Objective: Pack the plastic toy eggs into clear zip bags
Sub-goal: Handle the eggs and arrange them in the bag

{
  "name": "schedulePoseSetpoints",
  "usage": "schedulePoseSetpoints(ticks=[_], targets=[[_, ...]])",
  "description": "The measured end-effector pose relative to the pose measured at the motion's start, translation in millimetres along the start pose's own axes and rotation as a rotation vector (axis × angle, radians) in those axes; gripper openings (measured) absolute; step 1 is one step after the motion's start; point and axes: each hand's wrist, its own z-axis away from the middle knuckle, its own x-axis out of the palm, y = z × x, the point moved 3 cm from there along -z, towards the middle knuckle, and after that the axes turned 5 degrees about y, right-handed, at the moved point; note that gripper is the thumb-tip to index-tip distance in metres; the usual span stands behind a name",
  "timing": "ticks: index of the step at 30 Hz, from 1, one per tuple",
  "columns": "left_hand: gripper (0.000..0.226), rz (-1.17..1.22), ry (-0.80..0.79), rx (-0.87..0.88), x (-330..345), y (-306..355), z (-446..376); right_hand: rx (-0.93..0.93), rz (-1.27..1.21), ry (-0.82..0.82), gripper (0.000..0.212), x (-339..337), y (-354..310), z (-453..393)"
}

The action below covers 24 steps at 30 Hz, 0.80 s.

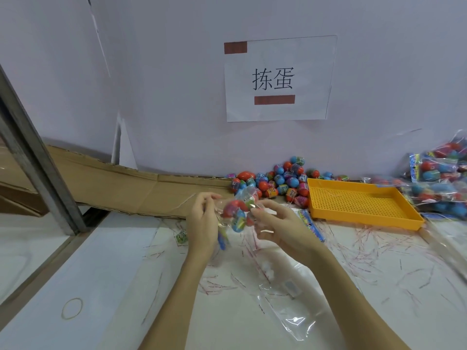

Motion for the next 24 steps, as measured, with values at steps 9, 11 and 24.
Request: schedulePoseSetpoints(ticks=[9, 11, 24], targets=[[0.025, 0.141, -0.343, -0.114, 7.9, -0.5, 4.7, -0.13, 0.281, 0.106, 0.043, -2.0, 1.2, 0.0], [0.023, 0.161, -0.292, -0.093, 6.1, 2.2, 3.7, -0.131, 0.323, 0.14, 0.05, -3.8, 2.3, -1.3], [0.019, 0.173, -0.152, -0.159, 3.4, 1.3, 1.6, -0.089, 0.332, 0.074, 0.027, -4.5, 3.4, -2.3]])
